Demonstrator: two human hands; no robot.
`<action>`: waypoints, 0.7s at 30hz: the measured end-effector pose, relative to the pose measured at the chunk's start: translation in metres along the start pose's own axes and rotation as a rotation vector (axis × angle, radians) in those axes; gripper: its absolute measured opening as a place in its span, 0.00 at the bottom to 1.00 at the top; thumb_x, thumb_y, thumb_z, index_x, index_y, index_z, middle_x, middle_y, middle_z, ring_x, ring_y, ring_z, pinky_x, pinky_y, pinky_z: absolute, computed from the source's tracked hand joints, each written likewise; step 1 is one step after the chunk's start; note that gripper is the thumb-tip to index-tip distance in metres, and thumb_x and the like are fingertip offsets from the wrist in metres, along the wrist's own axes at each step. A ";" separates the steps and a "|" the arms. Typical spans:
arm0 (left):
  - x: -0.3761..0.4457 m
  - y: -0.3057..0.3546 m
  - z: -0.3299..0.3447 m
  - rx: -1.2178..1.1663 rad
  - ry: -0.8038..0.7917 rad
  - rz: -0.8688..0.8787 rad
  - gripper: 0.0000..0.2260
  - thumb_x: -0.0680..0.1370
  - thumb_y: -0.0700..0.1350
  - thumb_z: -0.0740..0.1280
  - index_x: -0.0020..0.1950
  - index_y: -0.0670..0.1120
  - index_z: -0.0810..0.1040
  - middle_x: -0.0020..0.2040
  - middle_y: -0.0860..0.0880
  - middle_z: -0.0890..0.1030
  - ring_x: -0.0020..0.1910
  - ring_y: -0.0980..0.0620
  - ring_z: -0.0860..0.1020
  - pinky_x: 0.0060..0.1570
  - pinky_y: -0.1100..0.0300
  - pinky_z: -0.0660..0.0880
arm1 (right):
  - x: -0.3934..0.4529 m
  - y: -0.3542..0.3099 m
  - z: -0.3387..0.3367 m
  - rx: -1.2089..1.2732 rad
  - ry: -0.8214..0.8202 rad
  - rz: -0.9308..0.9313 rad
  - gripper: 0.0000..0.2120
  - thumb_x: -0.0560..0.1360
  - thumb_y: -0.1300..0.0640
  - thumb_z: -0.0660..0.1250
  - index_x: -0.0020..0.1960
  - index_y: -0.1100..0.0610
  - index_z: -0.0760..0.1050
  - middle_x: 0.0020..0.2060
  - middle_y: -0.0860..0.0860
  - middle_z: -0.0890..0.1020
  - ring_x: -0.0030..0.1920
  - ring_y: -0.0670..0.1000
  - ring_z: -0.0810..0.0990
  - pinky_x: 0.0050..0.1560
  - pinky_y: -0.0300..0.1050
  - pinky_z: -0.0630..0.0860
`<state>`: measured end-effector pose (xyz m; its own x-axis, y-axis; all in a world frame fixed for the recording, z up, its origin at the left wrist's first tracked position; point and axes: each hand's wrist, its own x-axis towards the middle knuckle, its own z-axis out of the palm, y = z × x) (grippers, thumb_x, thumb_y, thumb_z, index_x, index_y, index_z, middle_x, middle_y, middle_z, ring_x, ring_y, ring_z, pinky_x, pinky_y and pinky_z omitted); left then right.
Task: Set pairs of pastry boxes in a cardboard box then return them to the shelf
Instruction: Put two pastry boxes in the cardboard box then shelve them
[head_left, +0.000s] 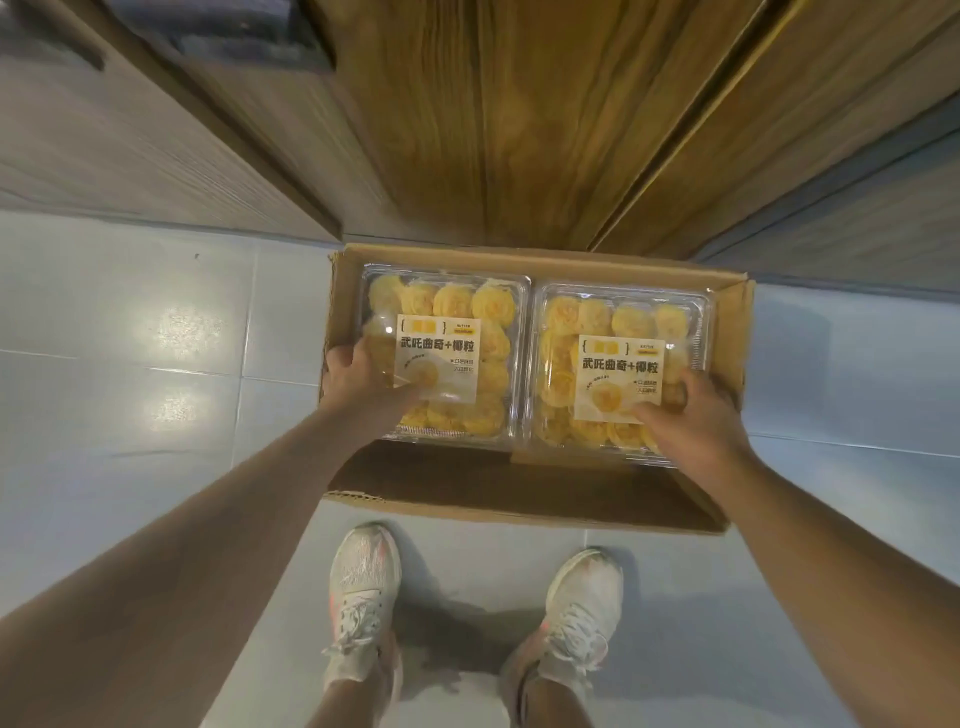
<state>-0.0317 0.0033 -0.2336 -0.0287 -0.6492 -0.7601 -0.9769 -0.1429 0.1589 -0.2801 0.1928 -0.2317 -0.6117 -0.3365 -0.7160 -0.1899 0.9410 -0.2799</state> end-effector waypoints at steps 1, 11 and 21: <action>0.004 0.001 0.006 -0.014 0.010 -0.032 0.45 0.75 0.64 0.71 0.83 0.52 0.51 0.77 0.44 0.59 0.77 0.39 0.59 0.75 0.38 0.63 | 0.005 0.002 0.005 -0.004 0.036 0.020 0.34 0.69 0.42 0.70 0.72 0.49 0.68 0.66 0.53 0.75 0.62 0.58 0.77 0.56 0.55 0.79; 0.011 0.016 0.036 -0.233 0.211 -0.086 0.43 0.78 0.49 0.70 0.84 0.45 0.46 0.80 0.40 0.54 0.77 0.37 0.56 0.74 0.42 0.61 | 0.024 -0.016 0.017 0.099 0.246 0.183 0.42 0.74 0.52 0.72 0.81 0.57 0.54 0.77 0.58 0.62 0.76 0.63 0.62 0.73 0.62 0.64; 0.018 0.021 0.018 -0.280 0.207 -0.179 0.44 0.74 0.49 0.77 0.82 0.45 0.54 0.77 0.38 0.60 0.76 0.37 0.60 0.75 0.43 0.62 | 0.030 -0.019 0.004 0.054 0.151 0.277 0.40 0.70 0.55 0.72 0.77 0.62 0.60 0.76 0.60 0.63 0.72 0.66 0.68 0.69 0.64 0.71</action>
<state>-0.0568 0.0014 -0.2553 0.2083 -0.7286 -0.6525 -0.8664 -0.4470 0.2227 -0.2915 0.1645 -0.2500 -0.7422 -0.0549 -0.6679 0.0381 0.9916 -0.1237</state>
